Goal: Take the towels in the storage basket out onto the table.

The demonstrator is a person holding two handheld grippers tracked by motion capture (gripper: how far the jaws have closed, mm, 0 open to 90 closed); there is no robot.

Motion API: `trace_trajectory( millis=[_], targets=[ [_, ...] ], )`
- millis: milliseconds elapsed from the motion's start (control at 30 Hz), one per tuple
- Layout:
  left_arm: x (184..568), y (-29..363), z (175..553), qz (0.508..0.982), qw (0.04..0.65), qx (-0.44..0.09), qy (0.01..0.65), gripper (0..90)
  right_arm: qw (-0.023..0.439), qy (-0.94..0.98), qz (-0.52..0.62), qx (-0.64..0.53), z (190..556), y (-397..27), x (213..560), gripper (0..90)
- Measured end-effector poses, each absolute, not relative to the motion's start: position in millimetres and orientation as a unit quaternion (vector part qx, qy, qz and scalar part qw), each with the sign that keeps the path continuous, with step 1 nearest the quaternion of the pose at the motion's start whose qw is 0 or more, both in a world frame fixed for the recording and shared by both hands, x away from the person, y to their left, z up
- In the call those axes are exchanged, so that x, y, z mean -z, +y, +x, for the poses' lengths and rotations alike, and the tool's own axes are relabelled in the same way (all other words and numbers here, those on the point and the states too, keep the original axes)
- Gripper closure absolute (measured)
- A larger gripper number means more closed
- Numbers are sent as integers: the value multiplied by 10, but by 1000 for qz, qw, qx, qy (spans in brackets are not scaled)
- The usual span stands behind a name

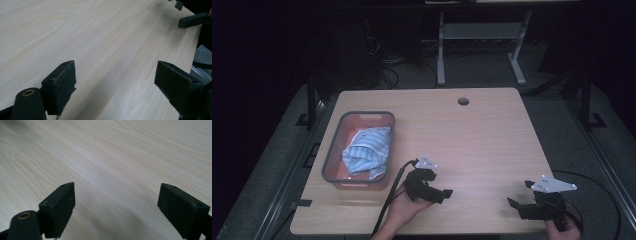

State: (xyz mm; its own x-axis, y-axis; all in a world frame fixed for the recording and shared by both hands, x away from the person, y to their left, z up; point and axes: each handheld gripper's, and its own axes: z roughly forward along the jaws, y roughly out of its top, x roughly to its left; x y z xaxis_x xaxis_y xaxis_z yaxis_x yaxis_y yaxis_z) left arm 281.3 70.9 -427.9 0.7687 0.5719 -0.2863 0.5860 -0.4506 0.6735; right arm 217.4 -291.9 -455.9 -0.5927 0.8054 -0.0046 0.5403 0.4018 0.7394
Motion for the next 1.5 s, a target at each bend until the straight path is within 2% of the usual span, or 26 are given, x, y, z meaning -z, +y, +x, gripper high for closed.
trace_trajectory(
  millis=[133,233,567,900,1500],
  targets=[
    [4107,701,2934,860,383,14,336,186,188,815,412,-361,2153,-2916,4543,139],
    [3937,713,3057,873,363,-2,326,176,189,814,413,-360,2148,-2928,4535,139],
    [3566,821,3366,885,344,0,313,181,191,816,409,-360,2151,-2916,4534,139],
    [3380,1021,3550,886,325,-15,329,178,191,817,411,-357,2146,-2910,4529,139],
    [3178,1499,3667,864,340,-34,371,181,193,819,407,-355,2154,-2882,4532,139]
  ],
)
